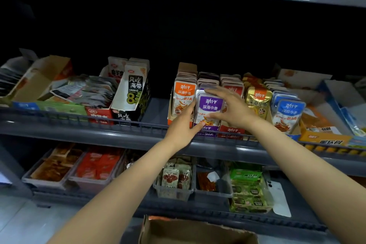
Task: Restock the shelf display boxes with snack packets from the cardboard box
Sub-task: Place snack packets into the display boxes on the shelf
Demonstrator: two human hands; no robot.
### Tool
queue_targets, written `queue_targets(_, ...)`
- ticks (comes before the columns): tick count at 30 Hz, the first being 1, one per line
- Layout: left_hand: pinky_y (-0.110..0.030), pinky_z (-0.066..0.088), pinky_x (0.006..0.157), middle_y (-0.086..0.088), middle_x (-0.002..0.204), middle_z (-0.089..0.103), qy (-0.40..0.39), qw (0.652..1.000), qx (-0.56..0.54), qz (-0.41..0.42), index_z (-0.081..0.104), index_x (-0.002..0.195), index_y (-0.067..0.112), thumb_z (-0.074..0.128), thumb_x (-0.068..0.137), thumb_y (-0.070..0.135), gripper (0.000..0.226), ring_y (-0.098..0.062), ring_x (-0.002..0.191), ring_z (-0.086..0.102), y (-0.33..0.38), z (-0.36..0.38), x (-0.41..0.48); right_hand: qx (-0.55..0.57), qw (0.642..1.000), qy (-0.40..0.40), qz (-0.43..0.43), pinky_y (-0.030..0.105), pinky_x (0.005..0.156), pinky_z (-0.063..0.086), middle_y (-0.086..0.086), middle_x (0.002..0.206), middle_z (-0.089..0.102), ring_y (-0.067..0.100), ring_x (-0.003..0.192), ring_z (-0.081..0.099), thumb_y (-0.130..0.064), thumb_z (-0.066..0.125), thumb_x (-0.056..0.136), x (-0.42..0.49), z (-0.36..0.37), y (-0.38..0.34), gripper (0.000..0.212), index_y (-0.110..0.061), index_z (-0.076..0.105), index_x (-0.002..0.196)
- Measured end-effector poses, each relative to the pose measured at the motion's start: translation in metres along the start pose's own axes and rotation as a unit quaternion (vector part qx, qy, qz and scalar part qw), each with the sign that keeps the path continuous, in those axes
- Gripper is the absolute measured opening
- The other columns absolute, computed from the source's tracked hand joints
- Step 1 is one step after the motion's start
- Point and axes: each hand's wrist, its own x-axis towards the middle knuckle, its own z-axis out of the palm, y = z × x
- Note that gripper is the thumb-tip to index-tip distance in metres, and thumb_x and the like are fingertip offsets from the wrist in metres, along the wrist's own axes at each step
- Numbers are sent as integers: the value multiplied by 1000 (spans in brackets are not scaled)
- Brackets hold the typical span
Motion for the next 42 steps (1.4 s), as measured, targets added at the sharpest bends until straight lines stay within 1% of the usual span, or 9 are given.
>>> queue_targets(4, -33, 43, 103, 3, 148, 38, -12, 1000, 7, 2, 11, 152, 25, 56, 93, 32, 74, -11, 130, 41, 4, 0, -3, -49, 999, -22, -2, 39, 118, 11, -2, 152, 33, 16, 143, 22, -42, 74, 76, 2, -2, -2, 83, -29, 31, 145)
queue_targets(11, -29, 40, 103, 0, 145, 42, -6, 1000, 8, -3, 12, 151, 23, 55, 94, 30, 71, -14, 130, 42, 17, -4, -9, -22, 997, -71, 24, 41, 110, 34, -1, 156, 23, 21, 141, 24, -37, 71, 80, -2, -11, -10, 85, -31, 20, 149)
queue_targets(14, -26, 36, 100, 0, 149, 37, 12, 999, 31, -3, 10, 151, 20, 54, 95, 30, 72, -15, 134, 37, 19, -9, -17, -14, 998, -49, 21, 41, 112, 32, -3, 157, 21, 19, 143, 22, -37, 69, 82, -12, -14, -11, 85, -32, 18, 149)
queue_targets(18, -35, 29, 112, 0, 155, 26, 26, 998, 60, -3, 11, 152, 21, 54, 94, 37, 73, -16, 142, 25, 20, -16, -29, 17, 999, -3, 38, 38, 112, 29, -2, 157, 22, 18, 143, 22, -40, 66, 84, -34, -25, -9, 79, -33, 21, 148)
queue_targets(23, -35, 26, 113, 2, 154, 28, 39, 996, 83, 18, 17, 151, 22, 52, 94, 39, 69, -15, 141, 24, 28, -14, -59, 52, 998, -5, 44, 35, 115, 26, -3, 154, 28, 14, 140, 26, -38, 65, 86, -80, -25, -13, 73, -28, 26, 147)
queue_targets(27, -34, 23, 115, 4, 155, 26, 1, 989, 147, 28, 18, 151, 23, 47, 94, 49, 69, -14, 142, 21, 15, 6, -94, 87, 994, -36, 55, 22, 110, 24, -9, 152, 29, 1, 135, 26, -37, 64, 87, -129, -1, -15, 70, -29, 28, 146)
queue_targets(34, -34, 21, 117, 4, 155, 26, -109, 974, 194, -33, 20, 150, 23, 43, 94, 52, 67, -14, 143, 20, -49, 55, -168, 98, 979, -140, 110, 26, 114, 25, -12, 155, 23, 6, 141, 23, -44, 64, 85, -214, 78, 7, 73, -36, 25, 146)
queue_targets(38, -36, 23, 116, 1, 156, 24, -184, 952, 226, -95, 18, 151, 21, 42, 94, 53, 69, -18, 143, 20, -94, 79, -207, 95, 965, -201, 140, 21, 111, 20, -9, 156, 22, 10, 143, 20, -46, 63, 85, -255, 129, 25, 76, -30, 24, 148)
queue_targets(42, -43, 25, 114, -2, 153, 30, -231, 925, 256, -160, 23, 149, 19, 42, 93, 55, 70, -21, 141, 27, -136, 100, -235, 105, 941, -258, 191, 27, 114, 21, -6, 156, 21, 13, 143, 21, -46, 64, 85, -288, 179, 42, 78, -29, 23, 149)
